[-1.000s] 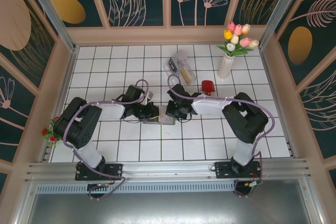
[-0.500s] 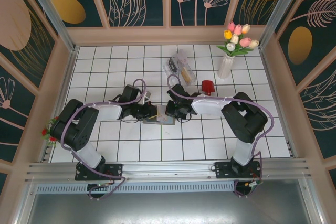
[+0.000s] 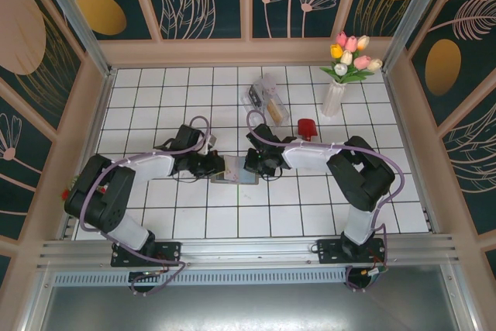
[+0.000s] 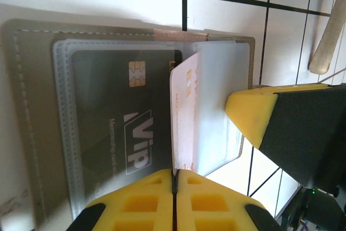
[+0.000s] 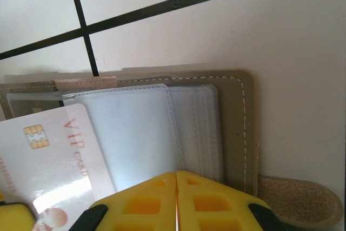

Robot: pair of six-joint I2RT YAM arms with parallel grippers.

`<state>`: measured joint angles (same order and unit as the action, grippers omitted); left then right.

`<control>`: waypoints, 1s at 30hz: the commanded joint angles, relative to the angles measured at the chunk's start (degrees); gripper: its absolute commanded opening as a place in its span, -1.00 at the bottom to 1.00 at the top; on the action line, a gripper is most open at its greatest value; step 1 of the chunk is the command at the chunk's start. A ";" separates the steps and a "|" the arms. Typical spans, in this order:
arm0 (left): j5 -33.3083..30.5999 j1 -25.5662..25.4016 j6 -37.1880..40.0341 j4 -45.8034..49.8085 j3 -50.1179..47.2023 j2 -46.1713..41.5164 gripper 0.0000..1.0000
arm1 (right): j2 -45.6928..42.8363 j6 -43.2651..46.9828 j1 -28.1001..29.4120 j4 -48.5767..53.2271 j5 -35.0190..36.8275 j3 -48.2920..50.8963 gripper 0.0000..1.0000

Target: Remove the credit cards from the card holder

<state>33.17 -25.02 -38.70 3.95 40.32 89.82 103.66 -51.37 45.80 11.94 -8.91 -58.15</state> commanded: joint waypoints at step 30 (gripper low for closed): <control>7.31 2.43 -19.53 -13.68 23.22 -11.19 -0.77 | -26.00 -6.59 -17.32 -39.92 -25.38 5.68 0.41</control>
<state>34.26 -22.63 -51.68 -0.40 61.30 77.73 76.25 -53.21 28.80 -16.45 -27.94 -52.53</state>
